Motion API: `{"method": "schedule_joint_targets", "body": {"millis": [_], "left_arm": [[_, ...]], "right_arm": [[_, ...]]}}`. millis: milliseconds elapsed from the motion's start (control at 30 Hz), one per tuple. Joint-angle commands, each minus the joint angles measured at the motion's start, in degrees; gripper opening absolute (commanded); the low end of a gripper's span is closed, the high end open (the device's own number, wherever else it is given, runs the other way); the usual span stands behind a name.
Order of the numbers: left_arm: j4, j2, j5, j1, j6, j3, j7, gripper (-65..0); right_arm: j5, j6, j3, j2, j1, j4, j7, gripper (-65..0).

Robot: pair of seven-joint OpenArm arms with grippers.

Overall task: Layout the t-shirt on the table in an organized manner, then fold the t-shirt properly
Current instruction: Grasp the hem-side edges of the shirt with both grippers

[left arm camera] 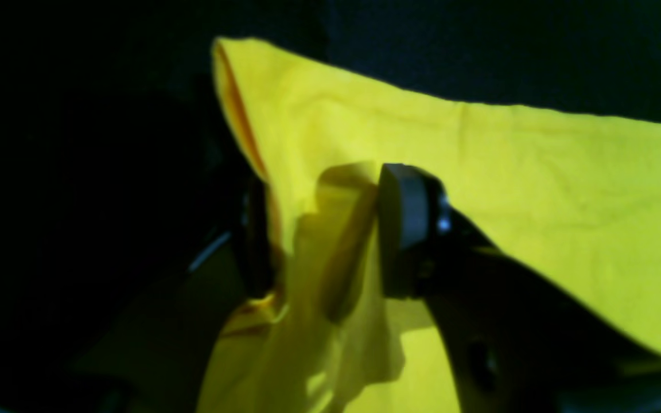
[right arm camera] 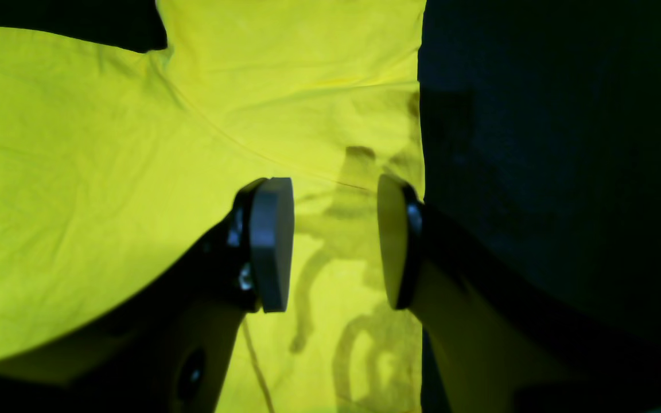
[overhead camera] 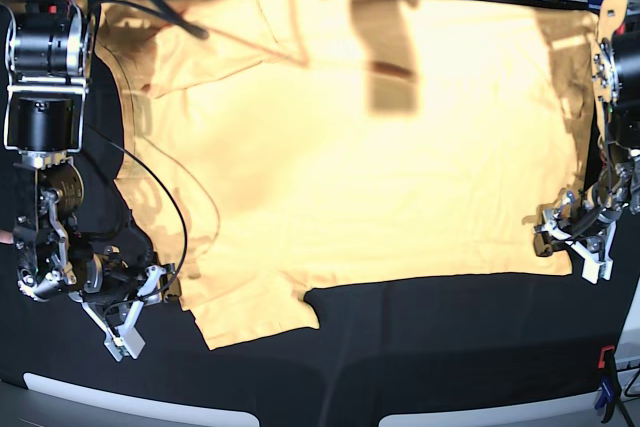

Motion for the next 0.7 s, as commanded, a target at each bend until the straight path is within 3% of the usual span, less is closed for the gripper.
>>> {"method": "schedule_joint_targets", "body": {"millis": [0, 133, 167, 333, 500, 667], "left_arm": [[0.8, -0.9, -0.7, -1.7, -0.6, -0.1, -1.0, -44.5], [0.8, -0.9, -0.7, -1.7, -0.3, -0.1, -2.0, -63.6], [0.8, -0.9, -0.7, -1.7, 0.5, -0.1, -2.6, -65.0], [0.8, -0.8, 0.0, -1.7, 5.1, -0.1, -3.4, -65.0], [0.8, -0.7, 0.3, -1.7, 5.5, -0.1, -3.1, -65.0], [0.8, 0.0, 0.3, -1.7, 5.5, -0.1, -2.6, -65.0]], "right_arm": [[0.8, 0.4, 0.4, 0.8, 2.0, 0.9, 1.2, -41.1], [0.8, 0.4, 0.4, 0.8, 2.0, 0.9, 1.8, -41.1], [0.8, 0.4, 0.4, 0.8, 2.0, 0.9, 2.3, -41.1], [-1.1, 0.4, 0.4, 0.8, 2.1, 0.4, 4.8, -41.1], [-2.2, 0.4, -0.3, 0.7, 4.9, -7.5, 7.5, -41.0], [-2.5, 0.4, -6.2, 0.7, 14.6, -21.1, 7.5, -41.1]]}}
